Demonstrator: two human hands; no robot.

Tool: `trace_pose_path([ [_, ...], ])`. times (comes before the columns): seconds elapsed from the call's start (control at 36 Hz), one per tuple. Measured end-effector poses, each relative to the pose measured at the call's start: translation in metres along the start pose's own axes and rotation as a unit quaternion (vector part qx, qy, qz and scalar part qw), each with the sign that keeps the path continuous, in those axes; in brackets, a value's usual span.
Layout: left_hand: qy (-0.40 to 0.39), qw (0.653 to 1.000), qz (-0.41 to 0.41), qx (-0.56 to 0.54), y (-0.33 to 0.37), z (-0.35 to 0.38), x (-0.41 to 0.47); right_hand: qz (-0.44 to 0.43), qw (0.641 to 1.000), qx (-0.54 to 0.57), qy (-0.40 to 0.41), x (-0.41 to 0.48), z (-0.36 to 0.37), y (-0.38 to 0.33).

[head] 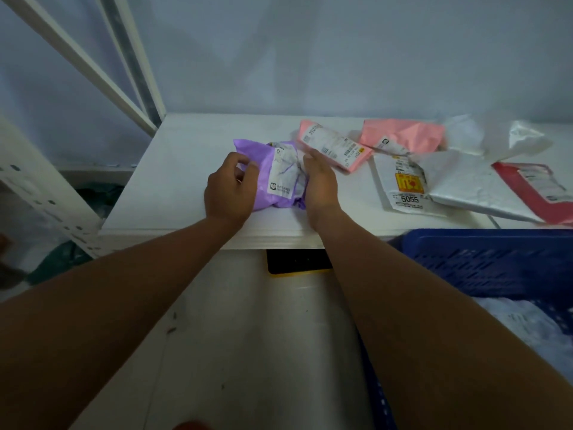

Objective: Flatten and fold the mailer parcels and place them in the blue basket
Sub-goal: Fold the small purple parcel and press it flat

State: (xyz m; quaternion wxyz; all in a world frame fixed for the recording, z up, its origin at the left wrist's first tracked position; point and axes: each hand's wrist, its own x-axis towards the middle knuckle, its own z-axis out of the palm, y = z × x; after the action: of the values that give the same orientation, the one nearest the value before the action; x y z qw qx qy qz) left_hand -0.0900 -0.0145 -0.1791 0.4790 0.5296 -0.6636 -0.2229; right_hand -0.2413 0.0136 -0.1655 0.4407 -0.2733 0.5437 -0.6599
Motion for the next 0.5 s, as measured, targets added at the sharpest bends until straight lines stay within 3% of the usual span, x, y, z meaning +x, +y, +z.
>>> trace_pose_path([
  [0.17,0.002,1.0,0.029,0.004,-0.002,0.0,0.001,-0.009,1.0,-0.016,0.012,0.001,0.001,0.006],
  [0.28,0.008,0.996,0.092,0.021,-0.009,0.001,0.004,-0.064,0.993,-0.104,-0.008,-0.006,0.004,0.007],
  [0.39,0.012,0.992,0.12,0.036,-0.009,0.001,0.006,-0.175,0.957,-0.23,-0.033,-0.01,0.009,0.019],
  [0.5,0.027,0.992,0.124,0.02,-0.009,-0.001,0.005,-0.221,0.917,-0.327,-0.054,-0.006,0.013,0.026],
])
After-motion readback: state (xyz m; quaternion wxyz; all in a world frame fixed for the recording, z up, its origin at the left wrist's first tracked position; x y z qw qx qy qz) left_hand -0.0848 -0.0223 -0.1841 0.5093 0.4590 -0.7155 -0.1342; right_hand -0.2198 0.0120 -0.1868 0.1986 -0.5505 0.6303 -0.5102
